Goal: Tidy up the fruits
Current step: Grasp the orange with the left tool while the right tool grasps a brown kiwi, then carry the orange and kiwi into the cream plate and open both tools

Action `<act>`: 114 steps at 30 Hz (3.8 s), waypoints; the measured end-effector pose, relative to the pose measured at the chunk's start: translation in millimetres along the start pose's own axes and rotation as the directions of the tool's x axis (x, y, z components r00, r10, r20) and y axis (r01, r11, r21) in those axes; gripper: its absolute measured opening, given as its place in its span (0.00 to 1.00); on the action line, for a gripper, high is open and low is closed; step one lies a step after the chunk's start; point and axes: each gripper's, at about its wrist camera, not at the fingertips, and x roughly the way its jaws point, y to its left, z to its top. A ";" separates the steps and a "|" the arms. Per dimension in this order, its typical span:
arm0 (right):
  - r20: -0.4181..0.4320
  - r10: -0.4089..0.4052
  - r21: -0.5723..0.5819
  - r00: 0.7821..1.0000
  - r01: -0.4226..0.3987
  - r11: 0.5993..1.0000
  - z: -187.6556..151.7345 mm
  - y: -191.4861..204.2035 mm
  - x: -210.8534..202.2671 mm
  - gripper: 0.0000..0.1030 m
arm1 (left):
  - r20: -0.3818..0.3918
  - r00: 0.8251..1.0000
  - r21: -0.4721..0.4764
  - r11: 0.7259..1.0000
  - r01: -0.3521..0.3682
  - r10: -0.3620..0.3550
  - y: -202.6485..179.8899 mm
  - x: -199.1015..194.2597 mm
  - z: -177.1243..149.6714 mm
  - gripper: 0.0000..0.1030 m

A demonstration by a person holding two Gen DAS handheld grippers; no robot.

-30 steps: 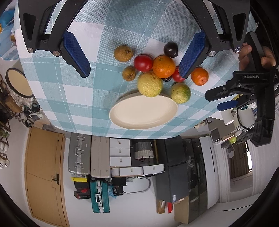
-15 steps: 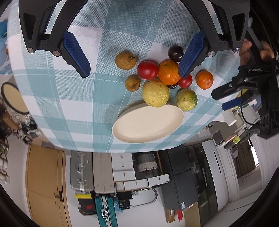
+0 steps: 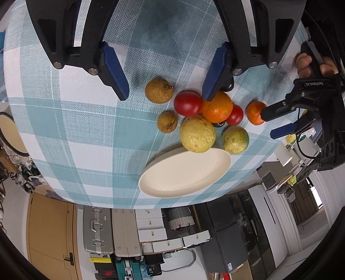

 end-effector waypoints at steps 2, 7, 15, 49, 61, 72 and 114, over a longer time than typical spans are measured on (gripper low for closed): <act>-0.008 -0.005 -0.003 1.000 0.005 1.000 -1.0 0.8 2.8 0.64 | -0.019 1.000 -0.001 1.000 0.008 -0.008 -0.2 3.8 -0.5 0.83; -0.022 0.000 0.001 1.000 0.000 1.000 -2.6 0.6 6.3 0.52 | -0.060 0.998 0.001 1.000 0.024 -0.024 -1.2 12.7 -1.7 0.75; -0.041 0.001 0.005 0.999 -0.001 1.000 -2.8 1.8 10.9 0.46 | -0.094 0.993 0.012 0.997 0.070 -0.069 -4.0 19.5 -3.6 0.55; 0.150 0.038 -0.005 0.988 -0.038 0.999 31.6 21.2 -27.6 0.29 | 0.110 0.990 -0.030 0.996 0.088 -0.085 3.8 -20.3 36.8 0.36; 0.152 0.061 0.012 0.987 -0.064 0.998 60.3 23.6 -16.5 0.29 | 0.137 0.988 -0.019 0.997 0.079 -0.076 -0.1 -9.7 60.4 0.36; 0.094 0.059 0.025 0.994 -0.062 0.998 77.0 24.5 18.3 0.29 | 0.085 0.995 -0.024 0.998 0.058 -0.055 9.4 27.3 77.9 0.36; 0.042 -0.008 -0.006 0.999 0.009 1.000 91.6 16.1 48.0 0.58 | 0.048 0.998 -0.005 0.999 0.035 -0.035 14.1 73.4 88.1 0.76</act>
